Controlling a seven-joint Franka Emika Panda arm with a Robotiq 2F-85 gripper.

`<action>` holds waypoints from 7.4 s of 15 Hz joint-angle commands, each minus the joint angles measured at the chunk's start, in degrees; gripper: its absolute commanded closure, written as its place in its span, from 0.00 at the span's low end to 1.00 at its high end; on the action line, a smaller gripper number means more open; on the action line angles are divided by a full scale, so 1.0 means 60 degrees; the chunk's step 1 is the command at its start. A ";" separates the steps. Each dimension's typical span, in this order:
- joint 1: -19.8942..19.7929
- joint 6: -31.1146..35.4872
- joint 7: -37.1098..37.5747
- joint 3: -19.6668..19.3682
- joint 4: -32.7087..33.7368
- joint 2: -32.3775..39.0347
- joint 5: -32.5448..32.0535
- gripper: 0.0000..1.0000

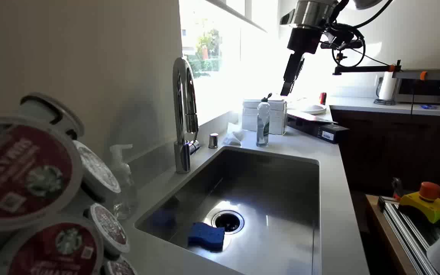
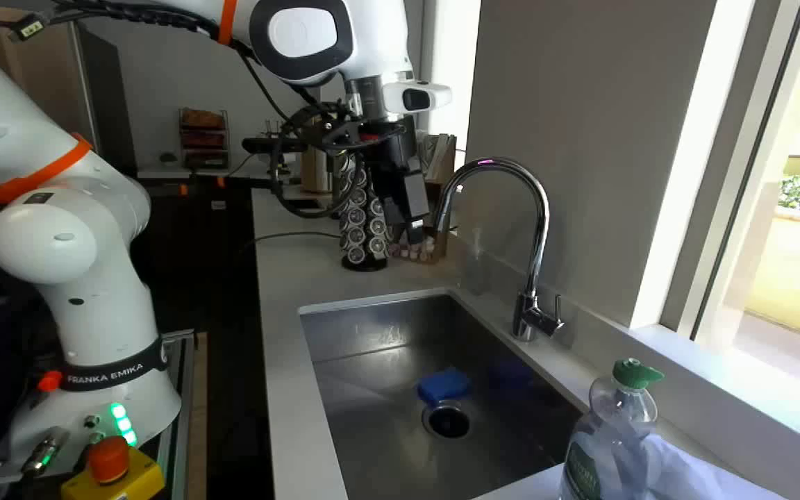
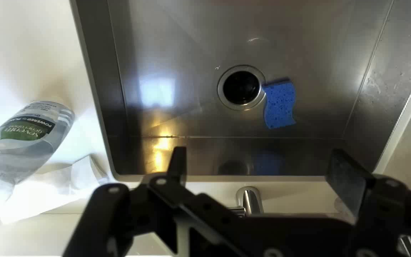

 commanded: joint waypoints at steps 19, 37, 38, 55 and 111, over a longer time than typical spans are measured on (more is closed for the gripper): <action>0.1800 -0.0343 -0.1794 0.1622 0.3518 0.2765 0.0048 0.00; 0.1763 -0.0193 -0.1715 0.1823 0.3591 0.2851 0.0015 0.00; 0.1892 -0.0267 -0.1889 0.1808 0.3611 0.2888 0.0301 0.00; 0.3426 -0.0326 -0.4521 0.2159 0.3116 0.2978 0.3812 0.00; 0.4510 0.3699 -0.7213 0.4401 0.2830 0.4349 0.6436 0.00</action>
